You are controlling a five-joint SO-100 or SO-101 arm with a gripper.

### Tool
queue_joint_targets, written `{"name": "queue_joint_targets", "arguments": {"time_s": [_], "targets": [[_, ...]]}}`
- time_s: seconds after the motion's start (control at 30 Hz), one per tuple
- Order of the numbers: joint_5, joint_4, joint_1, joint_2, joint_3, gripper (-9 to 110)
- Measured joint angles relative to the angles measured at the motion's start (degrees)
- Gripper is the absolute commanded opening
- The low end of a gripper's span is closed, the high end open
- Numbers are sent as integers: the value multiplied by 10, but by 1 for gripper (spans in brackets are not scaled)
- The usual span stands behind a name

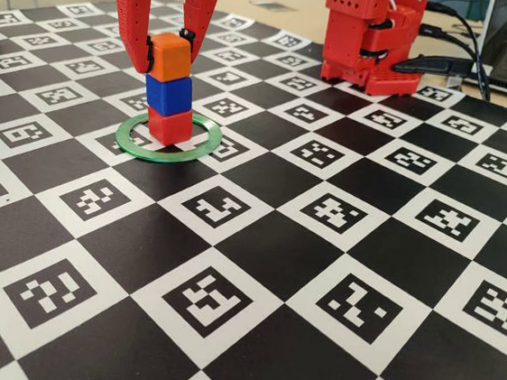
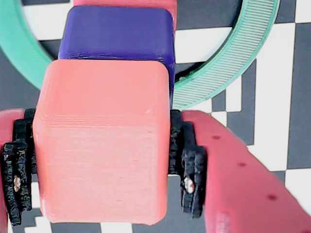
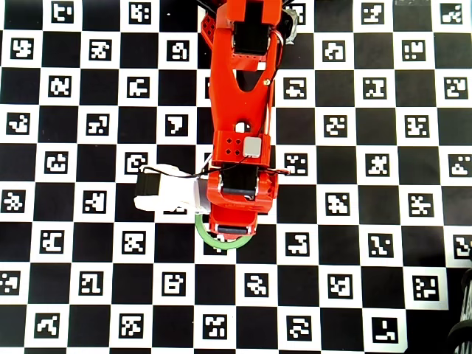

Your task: Grab the red cube then put it in the green circle then put the blue cube on top and finally the orange cube on top

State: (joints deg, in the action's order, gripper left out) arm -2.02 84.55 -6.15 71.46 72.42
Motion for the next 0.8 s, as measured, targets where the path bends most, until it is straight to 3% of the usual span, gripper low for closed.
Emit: {"name": "queue_joint_targets", "arguments": {"time_s": [0.43, 0.8], "targets": [[7, 2, 0, 1, 6, 16], [6, 18, 0, 0, 7, 33]]}}
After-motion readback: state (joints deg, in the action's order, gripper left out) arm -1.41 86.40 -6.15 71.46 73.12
